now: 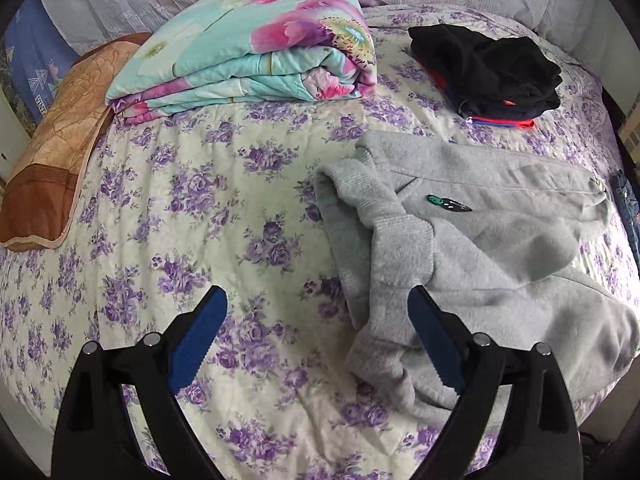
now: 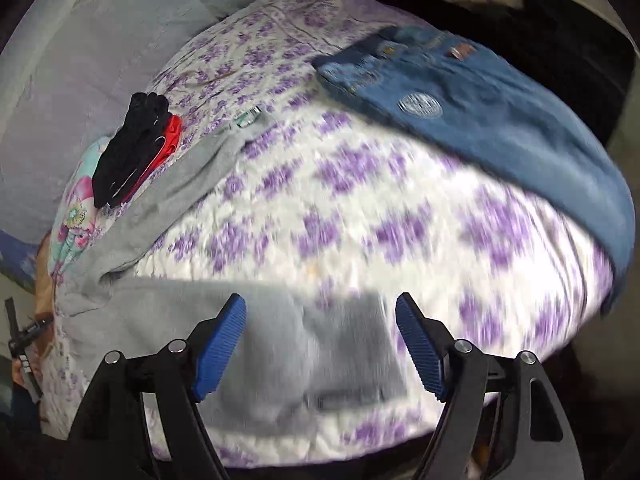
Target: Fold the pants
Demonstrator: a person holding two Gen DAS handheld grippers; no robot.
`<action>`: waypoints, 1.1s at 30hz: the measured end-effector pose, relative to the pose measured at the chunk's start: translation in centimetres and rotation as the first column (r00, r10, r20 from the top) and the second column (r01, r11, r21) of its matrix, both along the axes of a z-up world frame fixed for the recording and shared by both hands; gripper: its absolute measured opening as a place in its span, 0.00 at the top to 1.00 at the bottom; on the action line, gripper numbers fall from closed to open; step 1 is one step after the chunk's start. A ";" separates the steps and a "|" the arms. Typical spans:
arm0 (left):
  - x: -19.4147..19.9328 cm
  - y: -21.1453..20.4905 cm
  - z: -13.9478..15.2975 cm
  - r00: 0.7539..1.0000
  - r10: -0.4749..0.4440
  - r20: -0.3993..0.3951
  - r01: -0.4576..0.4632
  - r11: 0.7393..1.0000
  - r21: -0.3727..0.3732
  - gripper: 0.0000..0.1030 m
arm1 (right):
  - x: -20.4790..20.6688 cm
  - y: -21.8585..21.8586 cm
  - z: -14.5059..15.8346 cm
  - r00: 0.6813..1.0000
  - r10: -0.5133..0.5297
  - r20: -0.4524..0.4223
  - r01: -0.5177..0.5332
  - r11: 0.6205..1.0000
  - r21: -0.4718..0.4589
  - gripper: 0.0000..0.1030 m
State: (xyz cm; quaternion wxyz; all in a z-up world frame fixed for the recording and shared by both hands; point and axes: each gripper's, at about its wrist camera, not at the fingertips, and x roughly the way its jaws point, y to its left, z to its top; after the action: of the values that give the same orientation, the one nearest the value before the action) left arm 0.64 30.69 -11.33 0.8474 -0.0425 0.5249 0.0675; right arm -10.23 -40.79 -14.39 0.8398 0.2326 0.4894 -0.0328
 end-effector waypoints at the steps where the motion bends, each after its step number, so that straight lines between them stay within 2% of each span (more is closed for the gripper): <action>1: -0.4 0.1 0.1 1.000 -0.007 0.009 0.007 1.000 -0.018 0.13 | -2.2 0.2 -0.9 0.999 -0.042 -0.008 0.042 0.998 0.037 0.25; 3: -1.0 -0.1 -0.2 1.000 -0.022 0.018 0.023 0.999 -0.047 0.13 | -4.8 0.8 -2.8 0.994 -0.102 -0.028 0.104 0.987 0.126 0.25; 5: -1.7 -0.7 -0.4 0.999 -0.038 0.020 0.039 0.997 -0.060 0.13 | -6.1 1.1 -4.3 0.987 -0.163 0.007 0.158 0.965 0.210 0.25; 7: -2.6 -1.3 -0.5 0.999 -0.046 0.016 0.047 0.996 -0.075 0.13 | -6.2 0.8 -5.7 0.972 -0.232 0.030 0.216 0.940 0.264 0.25; 9: -3.8 -1.7 -0.3 0.998 -0.050 0.028 0.052 0.995 -0.084 0.13 | -5.8 -0.1 -7.7 0.954 -0.299 -0.004 0.286 0.911 0.296 0.26; 10: -4.5 -1.9 -0.2 0.998 -0.048 0.032 0.051 0.995 -0.087 0.13 | -5.7 -0.4 -8.4 0.947 -0.320 -0.004 0.304 0.897 0.320 0.31; 11: -5.2 -2.0 -0.1 0.999 -0.043 0.032 0.045 0.995 -0.084 0.13 | -5.5 -0.5 -8.5 0.942 -0.335 0.013 0.312 0.890 0.333 0.38; 12: -5.9 -2.0 -0.1 0.999 -0.034 0.031 0.036 0.996 -0.076 0.13 | -5.2 -0.3 -8.2 0.948 -0.313 0.049 0.279 0.898 0.340 0.73; 13: -6.6 -2.1 -0.2 0.999 -0.024 0.030 0.026 0.997 -0.070 0.13 | -4.5 -0.1 -7.9 0.963 -0.261 0.072 0.221 0.910 0.352 0.94; 16: -8.3 -2.2 -0.5 1.000 0.007 0.020 -0.006 0.997 -0.074 0.13 | -1.9 0.2 -5.3 0.981 -0.161 0.107 0.126 0.952 0.278 0.95; 18: -9.4 -2.8 -0.8 1.000 0.026 0.016 -0.024 0.996 -0.082 0.13 | 0.0 -0.7 -2.7 0.980 -0.122 0.157 0.078 0.963 0.258 0.95; 21: -10.9 -4.9 -1.4 1.000 0.017 0.022 -0.013 0.989 -0.145 0.13 | 2.4 -3.7 0.5 0.972 -0.082 0.219 0.037 0.978 0.204 0.95; 23: -11.4 -7.0 -2.2 1.000 -0.008 0.029 0.013 0.985 -0.175 0.13 | 4.1 -5.7 0.8 0.975 -0.076 0.210 0.045 0.988 0.146 0.95; 25: -11.2 -8.8 -3.3 0.999 -0.013 0.031 0.019 0.974 -0.225 0.13 | 6.8 -6.1 -0.6 0.992 -0.039 0.121 0.038 0.999 0.014 0.94; 26: -10.9 -9.4 -3.8 0.999 -0.006 0.038 0.016 0.966 -0.258 0.13 | 8.0 -5.7 -1.8 0.999 -0.001 0.049 0.002 1.000 -0.026 0.89; 27: -10.4 -9.7 -4.4 0.999 0.011 0.042 0.002 0.955 -0.296 0.13 | 8.8 -5.2 -2.9 1.000 0.014 -0.025 -0.016 0.997 -0.080 0.81; 28: -10.0 -9.7 -5.0 0.999 0.033 0.039 -0.018 0.941 -0.338 0.13 | 9.1 -4.9 -3.6 0.998 0.016 -0.063 -0.023 0.992 -0.120 0.74; 29: -9.5 -9.6 -5.6 0.998 0.059 0.036 -0.041 0.923 -0.384 0.13 | 9.1 -4.7 -3.9 0.998 0.020 -0.054 -0.026 0.993 -0.117 0.69; 30: -9.1 -9.4 -6.1 0.995 0.091 0.038 -0.067 0.903 -0.424 0.13 | 9.0 -4.7 -3.9 0.999 0.015 -0.030 -0.018 0.995 -0.095 0.56; 31: -8.7 -9.1 -6.6 0.991 0.127 0.037 -0.096 0.885 -0.455 0.13 | 9.0 -4.8 -4.1 1.000 -0.006 -0.022 0.004 0.996 -0.084 0.48; 33: -8.2 -8.2 -7.6 0.983 0.185 0.021 -0.148 0.846 -0.512 0.14 | 9.1 -5.3 -4.7 0.999 -0.029 -0.035 0.027 0.999 -0.043 0.45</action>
State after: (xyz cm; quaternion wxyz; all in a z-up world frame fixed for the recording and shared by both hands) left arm -7.58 22.44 -18.92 0.8147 -0.3120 0.4887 -0.0016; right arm -1.09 -46.06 -19.06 0.8351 0.2208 0.5003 -0.0590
